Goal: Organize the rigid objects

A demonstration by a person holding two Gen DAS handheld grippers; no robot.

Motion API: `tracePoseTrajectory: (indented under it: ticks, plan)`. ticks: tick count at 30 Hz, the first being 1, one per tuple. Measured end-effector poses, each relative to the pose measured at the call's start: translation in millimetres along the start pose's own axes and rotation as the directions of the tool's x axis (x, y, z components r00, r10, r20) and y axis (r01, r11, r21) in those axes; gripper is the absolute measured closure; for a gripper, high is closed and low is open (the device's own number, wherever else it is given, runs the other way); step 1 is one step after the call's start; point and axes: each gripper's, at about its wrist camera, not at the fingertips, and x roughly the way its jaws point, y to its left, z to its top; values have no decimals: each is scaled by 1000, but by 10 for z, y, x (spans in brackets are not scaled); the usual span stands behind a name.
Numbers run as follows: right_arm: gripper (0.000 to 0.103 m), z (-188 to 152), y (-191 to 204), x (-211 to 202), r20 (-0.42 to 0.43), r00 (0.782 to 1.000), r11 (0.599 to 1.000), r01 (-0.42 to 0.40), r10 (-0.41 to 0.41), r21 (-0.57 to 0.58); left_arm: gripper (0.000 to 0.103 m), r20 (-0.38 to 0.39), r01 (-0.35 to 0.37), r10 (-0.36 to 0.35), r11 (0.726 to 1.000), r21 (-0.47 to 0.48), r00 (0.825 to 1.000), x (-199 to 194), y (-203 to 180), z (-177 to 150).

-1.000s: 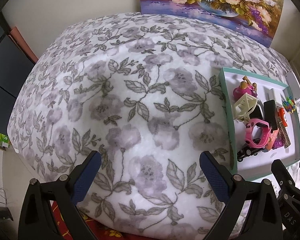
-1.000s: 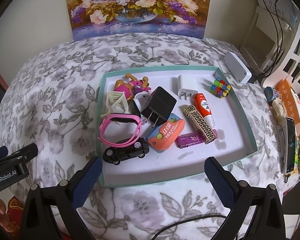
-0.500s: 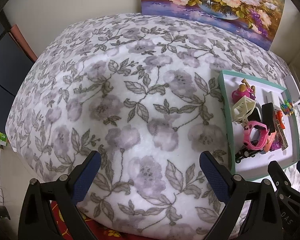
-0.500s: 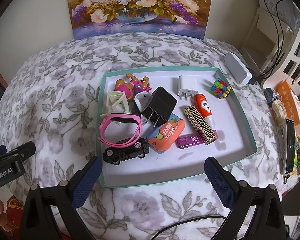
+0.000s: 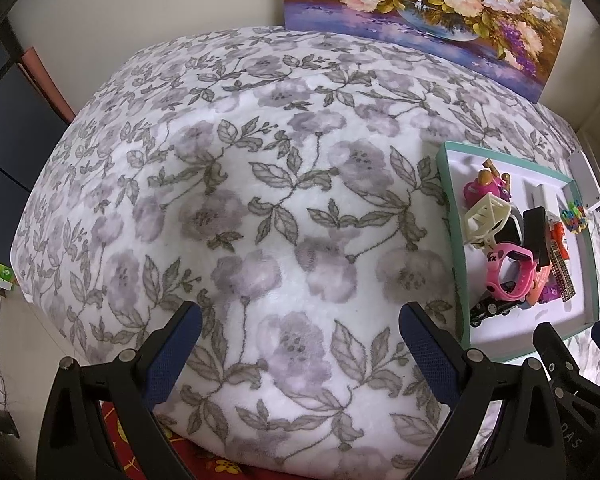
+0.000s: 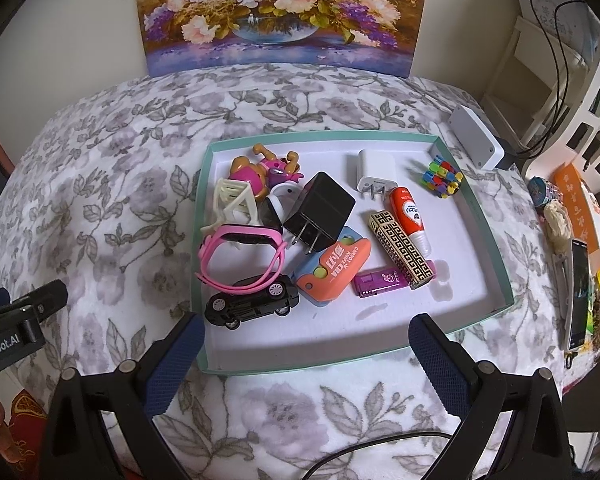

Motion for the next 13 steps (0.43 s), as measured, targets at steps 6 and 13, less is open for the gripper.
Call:
tracePoseTrajectory:
  ticks: [6,13]
  plan:
    - [0,5,1,2,-1,1000,1000,0,0,-1,4,7,-7,7,1000,-4,1000,-20,-18,-13]
    - [0,3,-4,8,-6,1000,1000,4,-4,-4,4,25,11,-11,1000,11,1000,-65,-50,-20]
